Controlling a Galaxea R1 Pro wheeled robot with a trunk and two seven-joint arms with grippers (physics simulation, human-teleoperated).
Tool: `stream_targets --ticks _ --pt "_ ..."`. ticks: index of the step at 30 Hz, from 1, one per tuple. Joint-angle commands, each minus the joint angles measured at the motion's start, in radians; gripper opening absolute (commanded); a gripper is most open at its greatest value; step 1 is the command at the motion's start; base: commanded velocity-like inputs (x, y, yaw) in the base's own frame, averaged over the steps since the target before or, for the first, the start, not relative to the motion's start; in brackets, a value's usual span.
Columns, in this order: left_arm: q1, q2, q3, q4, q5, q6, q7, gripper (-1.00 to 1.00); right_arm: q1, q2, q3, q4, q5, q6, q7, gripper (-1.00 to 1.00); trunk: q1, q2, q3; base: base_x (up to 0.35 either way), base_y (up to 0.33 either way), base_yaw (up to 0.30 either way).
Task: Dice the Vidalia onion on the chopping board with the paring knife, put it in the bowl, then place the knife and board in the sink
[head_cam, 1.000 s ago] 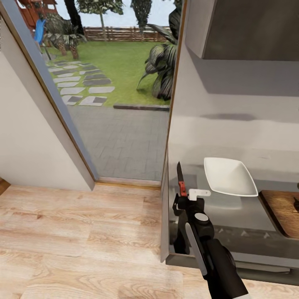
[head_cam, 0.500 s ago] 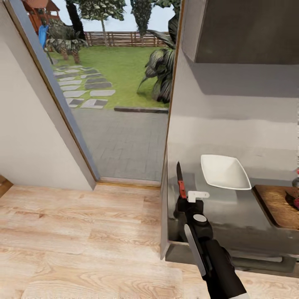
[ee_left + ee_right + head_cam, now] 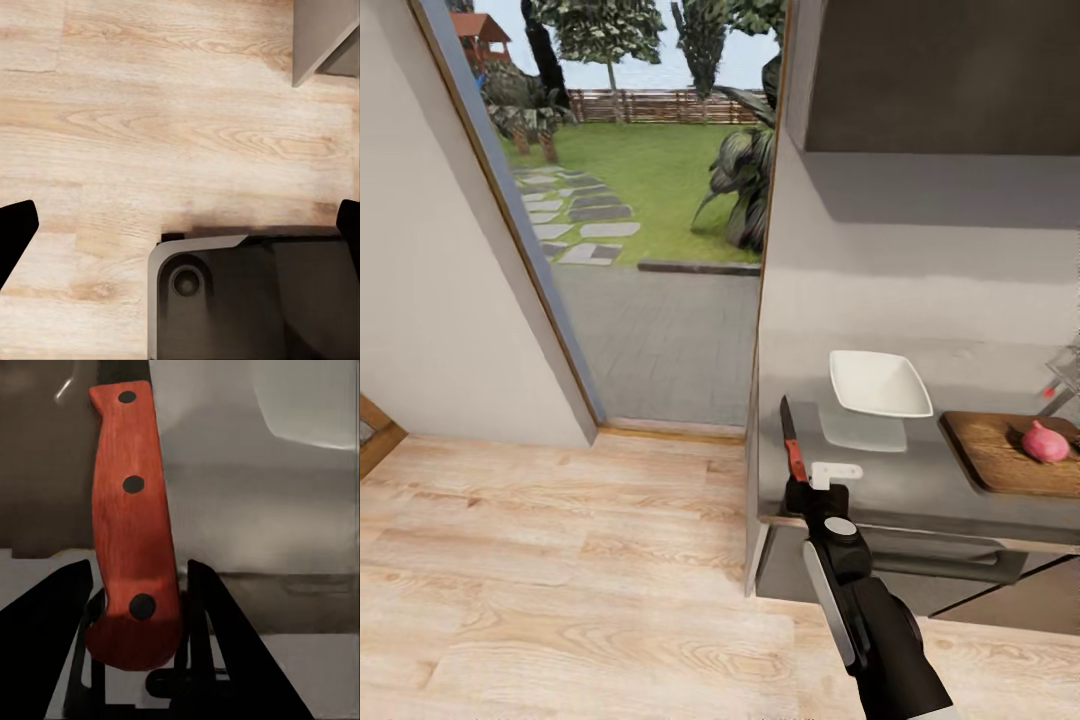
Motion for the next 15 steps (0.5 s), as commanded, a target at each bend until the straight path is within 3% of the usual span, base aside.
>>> stream_targets --ticks 1,15 --pt "0.0 0.001 -0.004 -0.001 0.006 -0.003 0.007 1.0 -0.001 0.0 0.001 -0.001 -0.002 0.006 -0.006 -1.0 0.0 -0.002 0.0 -0.073 0.0 0.0" --pt "0.0 0.001 -0.004 -0.001 0.006 -0.003 0.007 1.0 -0.001 0.0 0.001 -0.001 -0.002 0.006 -0.006 -1.0 0.0 -0.002 0.012 -0.009 0.0 0.0"
